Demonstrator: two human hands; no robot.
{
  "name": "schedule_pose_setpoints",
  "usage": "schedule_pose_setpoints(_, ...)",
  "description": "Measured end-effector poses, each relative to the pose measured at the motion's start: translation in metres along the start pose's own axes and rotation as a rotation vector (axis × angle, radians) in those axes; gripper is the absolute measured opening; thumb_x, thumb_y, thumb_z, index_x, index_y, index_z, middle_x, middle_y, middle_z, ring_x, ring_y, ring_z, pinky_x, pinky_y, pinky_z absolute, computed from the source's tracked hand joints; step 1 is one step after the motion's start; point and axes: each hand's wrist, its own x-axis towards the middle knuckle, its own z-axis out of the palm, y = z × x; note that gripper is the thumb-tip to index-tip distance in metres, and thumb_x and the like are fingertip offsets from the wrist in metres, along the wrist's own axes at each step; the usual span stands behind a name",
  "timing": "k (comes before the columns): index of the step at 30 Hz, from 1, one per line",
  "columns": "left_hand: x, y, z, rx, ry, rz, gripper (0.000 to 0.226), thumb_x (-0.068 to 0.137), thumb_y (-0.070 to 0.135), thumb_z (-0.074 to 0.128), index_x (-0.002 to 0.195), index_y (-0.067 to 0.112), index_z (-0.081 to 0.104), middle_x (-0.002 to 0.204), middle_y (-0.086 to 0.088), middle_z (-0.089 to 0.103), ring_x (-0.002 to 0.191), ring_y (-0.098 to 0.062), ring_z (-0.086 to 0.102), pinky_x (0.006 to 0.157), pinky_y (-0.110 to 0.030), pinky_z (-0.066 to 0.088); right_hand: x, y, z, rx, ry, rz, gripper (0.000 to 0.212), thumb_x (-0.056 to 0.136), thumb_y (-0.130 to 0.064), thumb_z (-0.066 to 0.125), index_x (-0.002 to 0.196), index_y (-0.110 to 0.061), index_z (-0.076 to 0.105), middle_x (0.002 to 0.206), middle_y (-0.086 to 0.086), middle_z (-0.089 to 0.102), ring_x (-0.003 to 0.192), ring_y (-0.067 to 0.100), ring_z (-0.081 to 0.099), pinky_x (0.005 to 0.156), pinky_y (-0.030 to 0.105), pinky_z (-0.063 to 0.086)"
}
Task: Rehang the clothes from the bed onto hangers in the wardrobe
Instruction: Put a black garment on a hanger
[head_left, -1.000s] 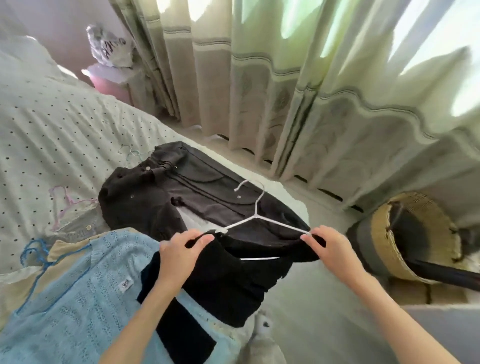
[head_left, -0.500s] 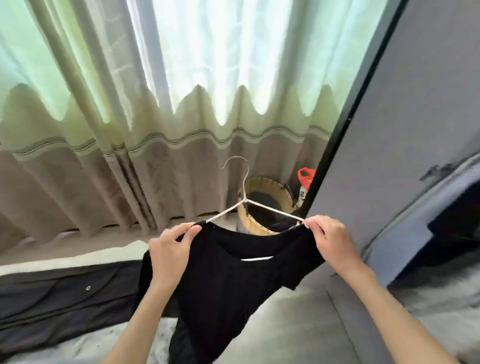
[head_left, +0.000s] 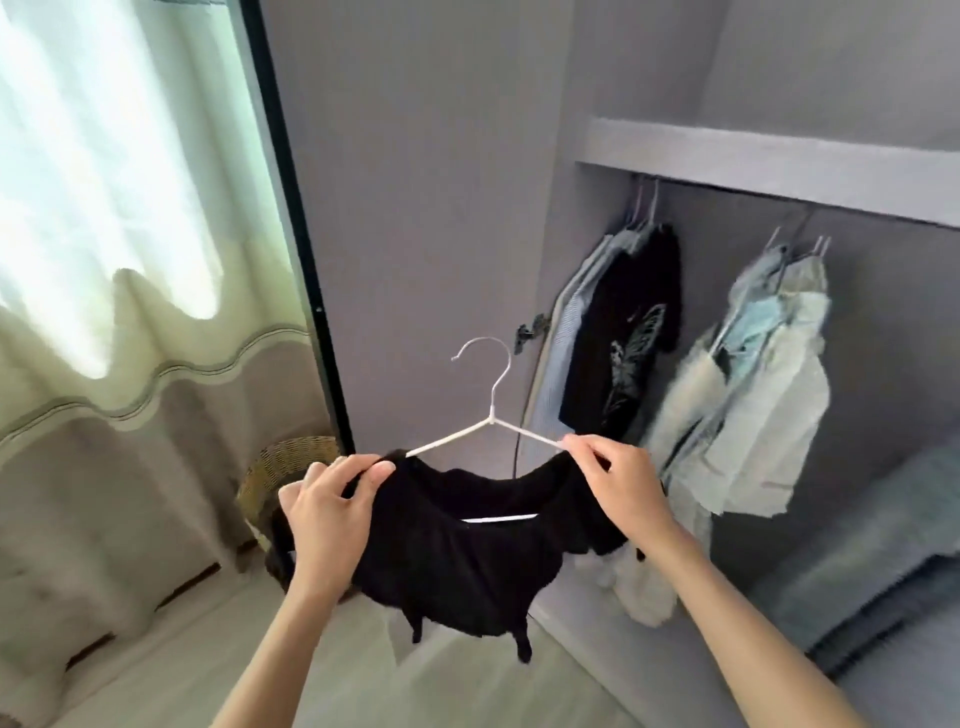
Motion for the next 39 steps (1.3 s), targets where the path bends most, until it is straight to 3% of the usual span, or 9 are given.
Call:
schedule_pose_setpoints(3,0.020,0.018,0.031,-0.052,-0.085,0.018,0.012,0.087,0.023,0.062,0.090,0.018,0.072,0.074,0.023,0.049,0.086,0.014,0.037,0.096,-0.039,0.025,-0.002,0.018,-0.026,-0.125,0.032,-0.001,0.027,0.097,-0.018,0.045,0.116,-0.012,0.063,0.109,-0.007,0.062,0.106,0.007,0.053,0.094,0.020,0.036)
schedule_pose_setpoints(5,0.034,0.026,0.050,-0.069,-0.164,-0.008,0.018,0.089,0.027,0.058,0.097,0.017,0.070,0.076,0.017,0.046,0.082,0.001,0.031,0.098,-0.040,0.023,-0.006,0.030,-0.042,-0.235,0.083,0.007,0.027,0.096,-0.013,0.044,0.119,-0.009,0.058,0.110,-0.006,0.053,0.108,0.008,0.047,0.097,0.020,0.032)
schedule_pose_setpoints(12,0.068,0.039,0.118,-0.063,-0.440,0.127,0.021,0.091,0.032,0.054,0.096,0.019,0.069,0.089,0.002,0.064,0.094,-0.014,0.042,0.092,-0.024,0.015,-0.025,0.046,-0.080,-0.353,0.062,0.255,0.024,0.093,-0.032,0.051,0.080,-0.012,0.055,0.072,-0.004,0.054,0.072,0.017,0.054,0.068,0.030,0.043)
schedule_pose_setpoints(16,0.076,0.038,0.155,0.028,-0.567,0.235,0.026,0.094,0.032,0.051,0.107,0.016,0.066,0.107,-0.002,0.063,0.106,-0.025,0.051,0.101,-0.040,0.024,-0.036,0.050,-0.082,-0.327,0.167,0.390,0.021,0.092,-0.035,0.052,0.075,-0.022,0.052,0.062,-0.008,0.053,0.061,0.013,0.052,0.059,0.026,0.037)
schedule_pose_setpoints(22,0.077,0.031,0.191,0.097,-1.126,0.239,0.048,0.097,0.026,0.044,0.143,0.019,0.030,0.141,-0.005,0.043,0.129,-0.023,0.040,0.105,-0.032,0.031,-0.042,0.053,-0.075,-0.539,0.190,0.683,0.023,0.096,-0.039,0.045,0.086,-0.021,0.055,0.075,-0.005,0.055,0.075,0.016,0.055,0.058,0.028,0.036)
schedule_pose_setpoints(27,0.089,0.049,0.211,0.010,-1.097,0.293,0.049,0.097,0.024,0.043,0.143,0.017,0.028,0.147,-0.008,0.031,0.135,-0.023,0.031,0.108,-0.032,0.025,-0.026,0.064,-0.072,-0.283,0.141,0.893,0.021,0.097,-0.028,0.044,0.084,-0.015,0.051,0.077,-0.001,0.052,0.079,0.019,0.053,0.068,0.031,0.041)
schedule_pose_setpoints(31,0.110,0.080,0.223,-0.068,-0.936,0.440,0.049,0.098,0.024,0.043,0.144,0.016,0.028,0.152,-0.008,0.018,0.141,-0.021,0.015,0.112,-0.033,0.017,0.006,0.069,-0.070,-0.102,0.133,0.870,0.027,0.097,-0.014,0.042,0.069,-0.016,0.040,0.069,-0.002,0.042,0.062,0.009,0.040,0.054,0.021,0.032)
schedule_pose_setpoints(35,0.145,0.116,0.246,-0.108,-0.774,0.596,0.050,0.097,0.022,0.045,0.144,0.015,0.030,0.153,-0.009,0.016,0.143,-0.021,0.010,0.113,-0.032,0.014,0.050,0.080,-0.062,0.071,0.204,0.805,0.012,0.098,-0.013,0.039,0.090,-0.014,0.047,0.076,-0.002,0.045,0.067,0.007,0.044,0.057,0.017,0.035)
schedule_pose_setpoints(39,0.193,0.147,0.276,-0.046,-0.558,0.823,0.050,0.093,0.015,0.052,0.140,0.006,0.036,0.149,-0.022,0.023,0.140,-0.037,0.018,0.112,-0.050,0.022,0.105,0.096,-0.066,0.091,0.258,0.658,0.018,0.099,-0.015,0.036,0.109,-0.007,0.050,0.091,0.008,0.054,0.081,0.018,0.053,0.071,0.024,0.044)
